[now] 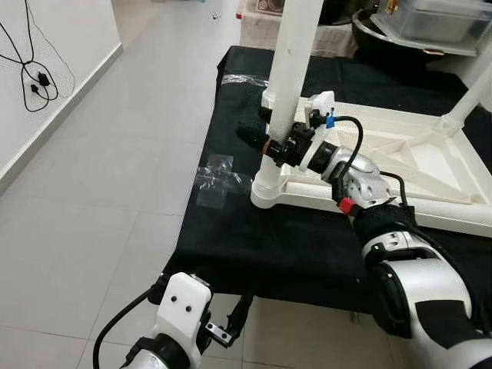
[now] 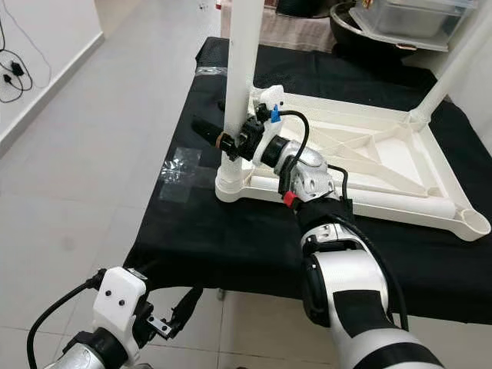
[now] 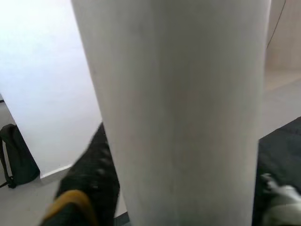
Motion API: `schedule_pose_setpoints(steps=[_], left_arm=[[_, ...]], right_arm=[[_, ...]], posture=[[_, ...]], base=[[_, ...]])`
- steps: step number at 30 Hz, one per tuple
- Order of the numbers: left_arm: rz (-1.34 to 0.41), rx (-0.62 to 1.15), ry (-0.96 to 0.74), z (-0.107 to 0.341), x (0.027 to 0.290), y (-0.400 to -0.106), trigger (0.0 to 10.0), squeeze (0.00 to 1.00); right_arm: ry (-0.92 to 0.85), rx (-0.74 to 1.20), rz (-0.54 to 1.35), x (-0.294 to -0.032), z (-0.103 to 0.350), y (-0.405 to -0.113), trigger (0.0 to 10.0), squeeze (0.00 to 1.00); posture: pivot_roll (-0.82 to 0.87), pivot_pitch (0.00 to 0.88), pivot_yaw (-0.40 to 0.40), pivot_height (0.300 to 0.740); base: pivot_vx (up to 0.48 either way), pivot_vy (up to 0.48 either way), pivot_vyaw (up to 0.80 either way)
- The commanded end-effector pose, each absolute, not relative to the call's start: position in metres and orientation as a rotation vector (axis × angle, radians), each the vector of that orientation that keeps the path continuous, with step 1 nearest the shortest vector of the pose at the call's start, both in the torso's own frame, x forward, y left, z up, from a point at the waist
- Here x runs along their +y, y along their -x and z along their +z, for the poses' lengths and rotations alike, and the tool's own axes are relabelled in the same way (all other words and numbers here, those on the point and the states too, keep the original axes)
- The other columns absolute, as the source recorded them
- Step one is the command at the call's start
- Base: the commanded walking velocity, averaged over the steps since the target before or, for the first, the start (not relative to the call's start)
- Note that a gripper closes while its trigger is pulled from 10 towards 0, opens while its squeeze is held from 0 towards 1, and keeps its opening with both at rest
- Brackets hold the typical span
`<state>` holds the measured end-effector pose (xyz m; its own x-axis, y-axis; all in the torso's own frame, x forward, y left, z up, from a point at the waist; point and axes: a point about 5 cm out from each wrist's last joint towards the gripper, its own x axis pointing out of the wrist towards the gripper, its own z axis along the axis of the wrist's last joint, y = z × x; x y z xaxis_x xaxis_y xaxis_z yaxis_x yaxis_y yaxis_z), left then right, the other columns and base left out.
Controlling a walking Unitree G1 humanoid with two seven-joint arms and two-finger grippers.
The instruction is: Building children table
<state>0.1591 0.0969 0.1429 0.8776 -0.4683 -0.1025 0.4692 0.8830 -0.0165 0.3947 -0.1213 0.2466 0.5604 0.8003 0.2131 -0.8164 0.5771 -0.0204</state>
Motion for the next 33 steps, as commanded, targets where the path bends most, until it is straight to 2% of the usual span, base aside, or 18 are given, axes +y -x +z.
schedule_pose_setpoints(steps=[1,14,18,21,24,25,26,27,28,29,30,31,32,33], left_arm=[[-0.492,0.116,-0.007,0.143,0.095,-0.156,10.0,0.0],[-0.491,0.115,-0.014,0.143,0.096,-0.156,10.0,0.0],[-0.482,0.107,-0.024,0.143,0.098,-0.159,10.0,0.0],[-0.473,0.095,-0.034,0.143,0.1,-0.163,10.0,0.0],[-0.473,0.093,-0.035,0.143,0.1,-0.164,10.0,0.0],[-0.472,0.091,-0.037,0.143,0.101,-0.166,10.0,0.0],[-0.472,0.091,-0.037,0.143,0.101,-0.166,10.0,0.0],[-0.476,0.088,-0.042,0.143,0.102,-0.168,10.0,0.0],[-0.476,0.088,-0.042,0.143,0.102,-0.168,10.0,0.0],[-0.478,0.086,-0.046,0.143,0.102,-0.169,10.0,0.0],[-0.478,0.086,-0.046,0.143,0.102,-0.169,10.0,0.0],[-0.476,0.085,-0.046,0.142,0.103,-0.17,10.0,0.0],[-0.476,0.085,-0.046,0.142,0.103,-0.17,10.0,0.0],[-0.474,0.085,-0.049,0.142,0.103,-0.17,10.0,0.0]], right_arm=[[-0.087,-0.226,0.962,-0.118,0.251,-0.395,0.0,0.0],[-0.064,-0.234,0.94,-0.124,0.242,-0.393,0.0,0.0],[-0.051,-0.232,0.873,-0.127,0.232,-0.39,0.0,0.0],[-0.064,-0.228,0.75,-0.131,0.22,-0.388,0.0,0.0],[-0.073,-0.228,0.731,-0.132,0.219,-0.388,0.0,0.0],[-0.081,-0.202,0.579,-0.136,0.209,-0.388,0.0,0.0],[-0.081,-0.202,0.579,-0.136,0.209,-0.388,0.0,0.0],[-0.087,-0.166,0.398,-0.141,0.199,-0.389,0.0,0.0],[-0.087,-0.166,0.398,-0.141,0.199,-0.389,0.0,0.0],[-0.106,-0.125,0.201,-0.143,0.189,-0.387,0.0,0.0],[-0.106,-0.125,0.201,-0.143,0.189,-0.387,0.0,0.0],[-0.085,-0.075,0.014,-0.141,0.182,-0.383,0.0,0.0],[-0.085,-0.075,0.014,-0.141,0.182,-0.383,0.0,0.0],[-0.123,-0.051,-0.089,-0.137,0.178,-0.38,0.0,0.0]], posture=[[0.14,0.159,-0.145,0.74],[0.14,0.146,-0.143,0.74],[0.14,0.122,-0.136,0.74],[0.14,0.121,-0.135,0.74],[0.14,0.121,-0.135,0.74],[0.13,0.118,-0.125,0.74],[0.13,0.118,-0.125,0.74],[0.13,0.117,-0.124,0.74],[0.13,0.117,-0.124,0.74],[0.13,0.118,-0.122,0.74],[0.13,0.118,-0.122,0.74],[0.13,0.118,-0.122,0.74],[0.13,0.118,-0.122,0.74],[0.13,0.118,-0.122,0.74]], base=[[0.0,0.0,0.0],[0.0,0.0,0.0],[0.0,0.0,0.0],[0.0,0.0,0.0],[0.0,0.0,0.0],[0.0,0.0,0.0],[0.0,0.0,0.0],[0.0,0.0,0.0],[0.0,0.0,0.0],[0.0,0.0,0.0],[0.0,0.0,0.0],[0.0,0.0,0.0],[0.0,0.0,0.0],[0.0,0.0,0.0]])
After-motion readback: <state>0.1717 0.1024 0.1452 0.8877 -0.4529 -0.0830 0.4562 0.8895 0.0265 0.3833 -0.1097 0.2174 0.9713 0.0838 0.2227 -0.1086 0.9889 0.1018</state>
